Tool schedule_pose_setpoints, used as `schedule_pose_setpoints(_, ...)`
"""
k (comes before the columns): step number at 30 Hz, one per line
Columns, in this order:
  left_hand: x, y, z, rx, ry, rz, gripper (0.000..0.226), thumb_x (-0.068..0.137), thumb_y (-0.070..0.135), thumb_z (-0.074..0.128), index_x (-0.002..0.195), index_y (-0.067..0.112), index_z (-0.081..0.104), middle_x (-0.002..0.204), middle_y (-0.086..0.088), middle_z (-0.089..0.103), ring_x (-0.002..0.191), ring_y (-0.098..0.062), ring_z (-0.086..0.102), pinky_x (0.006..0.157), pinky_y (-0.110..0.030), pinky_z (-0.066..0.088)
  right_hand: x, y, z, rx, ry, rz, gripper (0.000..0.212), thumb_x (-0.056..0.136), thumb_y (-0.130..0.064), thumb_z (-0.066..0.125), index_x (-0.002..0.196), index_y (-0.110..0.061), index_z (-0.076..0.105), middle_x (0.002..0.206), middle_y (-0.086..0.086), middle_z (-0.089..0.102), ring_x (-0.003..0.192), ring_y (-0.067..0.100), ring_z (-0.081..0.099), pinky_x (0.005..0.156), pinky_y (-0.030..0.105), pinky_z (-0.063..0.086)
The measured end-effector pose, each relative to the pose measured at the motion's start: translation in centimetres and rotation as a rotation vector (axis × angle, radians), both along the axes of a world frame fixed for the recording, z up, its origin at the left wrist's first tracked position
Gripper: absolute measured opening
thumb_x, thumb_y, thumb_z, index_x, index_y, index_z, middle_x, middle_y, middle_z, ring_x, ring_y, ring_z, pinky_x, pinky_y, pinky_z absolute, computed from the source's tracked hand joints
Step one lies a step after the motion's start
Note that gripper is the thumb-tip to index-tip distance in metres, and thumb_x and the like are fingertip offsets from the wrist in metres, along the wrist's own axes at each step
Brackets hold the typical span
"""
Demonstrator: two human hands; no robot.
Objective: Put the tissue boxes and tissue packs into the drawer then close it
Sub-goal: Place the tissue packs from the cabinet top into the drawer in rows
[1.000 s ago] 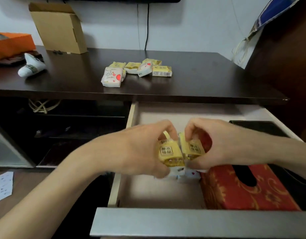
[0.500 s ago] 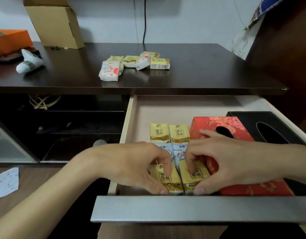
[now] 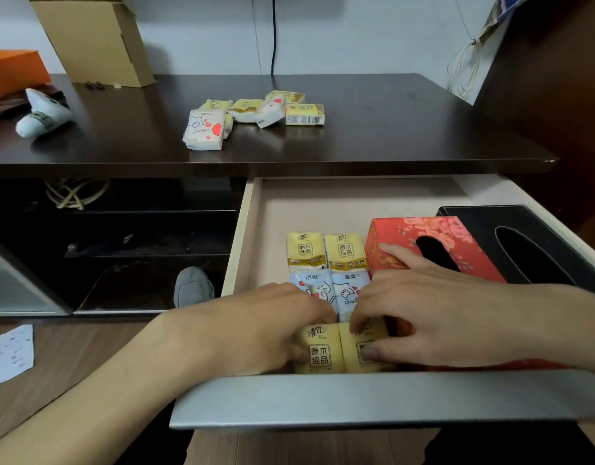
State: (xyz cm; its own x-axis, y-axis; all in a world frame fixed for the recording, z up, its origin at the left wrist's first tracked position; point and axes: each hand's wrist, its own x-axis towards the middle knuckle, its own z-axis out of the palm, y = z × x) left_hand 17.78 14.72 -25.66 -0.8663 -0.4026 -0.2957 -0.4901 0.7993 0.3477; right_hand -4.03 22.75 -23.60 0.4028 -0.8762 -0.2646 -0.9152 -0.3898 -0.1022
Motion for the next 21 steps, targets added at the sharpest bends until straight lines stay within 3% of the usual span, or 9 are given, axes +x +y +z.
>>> schedule_pose_setpoints(3, -0.2, -0.1, -0.4, -0.073, -0.018, -0.035, 0.036, 0.089, 0.022, 0.068, 0.122, 0.032, 0.059, 0.121, 0.006, 0.063, 0.114, -0.018, 0.057, 0.089, -0.037, 0.051, 0.2, -0.2, 0.0, -0.024, 0.015, 0.031, 0.045, 0.096, -0.065, 0.042, 0.116, -0.038, 0.072, 0.113, -0.02, 0.057, 0.118, -0.004, 0.042, 0.124, 0.038, -0.008)
schedule_pose_setpoints(7, -0.3, -0.2, -0.5, -0.181, 0.012, -0.121, 0.043, 0.09, 0.027, 0.067, 0.132, 0.032, 0.058, 0.129, 0.009, 0.057, 0.126, -0.012, 0.045, 0.096, -0.035, 0.046, 0.2, -0.7, -0.1, -0.052, 0.024, 0.062, 0.045, 0.097, -0.063, 0.042, 0.105, -0.037, 0.077, 0.105, -0.02, 0.053, 0.109, 0.0, 0.044, 0.121, 0.033, -0.001)
schedule_pose_setpoints(10, -0.6, -0.6, -0.4, -0.258, 0.063, -0.177, 0.043, 0.087, 0.035, 0.07, 0.129, 0.033, 0.061, 0.119, 0.013, 0.05, 0.117, -0.009, 0.036, 0.079, -0.025, 0.037, 0.1, -1.3, -0.3, -0.034, 0.042, 0.078, 0.047, 0.099, -0.059, 0.04, 0.097, -0.031, 0.077, 0.098, -0.014, 0.058, 0.105, 0.002, 0.049, 0.123, 0.033, -0.004)
schedule_pose_setpoints(13, -0.8, -1.0, -0.7, -0.26, 0.051, -0.145, 0.045, 0.083, 0.042, 0.073, 0.126, 0.036, 0.061, 0.117, 0.015, 0.048, 0.115, -0.008, 0.036, 0.078, -0.027, 0.037, 0.1, -2.0, -0.2, 0.003, 0.074, 0.102, 0.046, 0.103, -0.049, 0.04, 0.089, -0.021, 0.074, 0.091, -0.005, 0.066, 0.099, 0.009, 0.059, 0.124, 0.032, -0.007)
schedule_pose_setpoints(14, -0.8, -1.1, -0.7, -0.241, 0.053, -0.127, 0.043, 0.083, 0.042, 0.073, 0.124, 0.036, 0.061, 0.115, 0.017, 0.05, 0.114, -0.007, 0.039, 0.078, -0.027, 0.038, 0.0, -2.3, -0.1, 0.021, 0.071, 0.105, 0.044, 0.103, -0.046, 0.041, 0.086, -0.019, 0.071, 0.088, -0.003, 0.067, 0.094, 0.012, 0.062, 0.126, 0.036, -0.002)
schedule_pose_setpoints(16, -0.5, -1.6, -0.4, -0.195, 0.084, -0.092, 0.04, 0.083, 0.041, 0.073, 0.121, 0.035, 0.062, 0.108, 0.019, 0.053, 0.109, -0.006, 0.047, 0.082, -0.028, 0.043, -0.2, -2.8, 0.6, 0.038, 0.007, 0.096, 0.04, 0.101, -0.043, 0.045, 0.08, -0.018, 0.069, 0.081, -0.002, 0.069, 0.082, 0.016, 0.064, 0.12, 0.043, 0.026)
schedule_pose_setpoints(18, -0.1, -2.5, 0.5, -0.149, 0.178, -0.024, 0.038, 0.085, 0.041, 0.073, 0.121, 0.036, 0.064, 0.099, 0.02, 0.057, 0.097, -0.007, 0.055, 0.082, -0.031, 0.048, -0.5, -3.6, 1.4, -0.006, -0.134, 0.029, 0.034, 0.097, -0.044, 0.05, 0.083, -0.025, 0.074, 0.08, -0.011, 0.071, 0.081, 0.01, 0.065, 0.095, 0.041, 0.049)
schedule_pose_setpoints(19, 0.0, -3.1, 1.0, -0.127, 0.252, 0.019, 0.034, 0.085, 0.039, 0.074, 0.118, 0.035, 0.067, 0.097, 0.019, 0.06, 0.092, -0.006, 0.058, 0.08, -0.03, 0.049, -0.6, -4.1, 1.7, -0.048, -0.191, -0.009, 0.031, 0.095, -0.045, 0.052, 0.088, -0.029, 0.077, 0.083, -0.018, 0.072, 0.084, 0.005, 0.065, 0.088, 0.038, 0.052)
schedule_pose_setpoints(21, 0.1, -4.5, 1.7, -0.139, 0.387, 0.09, 0.028, 0.086, 0.035, 0.073, 0.114, 0.03, 0.07, 0.096, 0.015, 0.065, 0.09, -0.005, 0.061, 0.079, -0.029, 0.049, -0.7, -5.7, 1.9, -0.128, -0.209, -0.063, 0.026, 0.093, -0.044, 0.055, 0.096, -0.033, 0.078, 0.091, -0.024, 0.069, 0.091, 0.0, 0.063, 0.087, 0.035, 0.052)
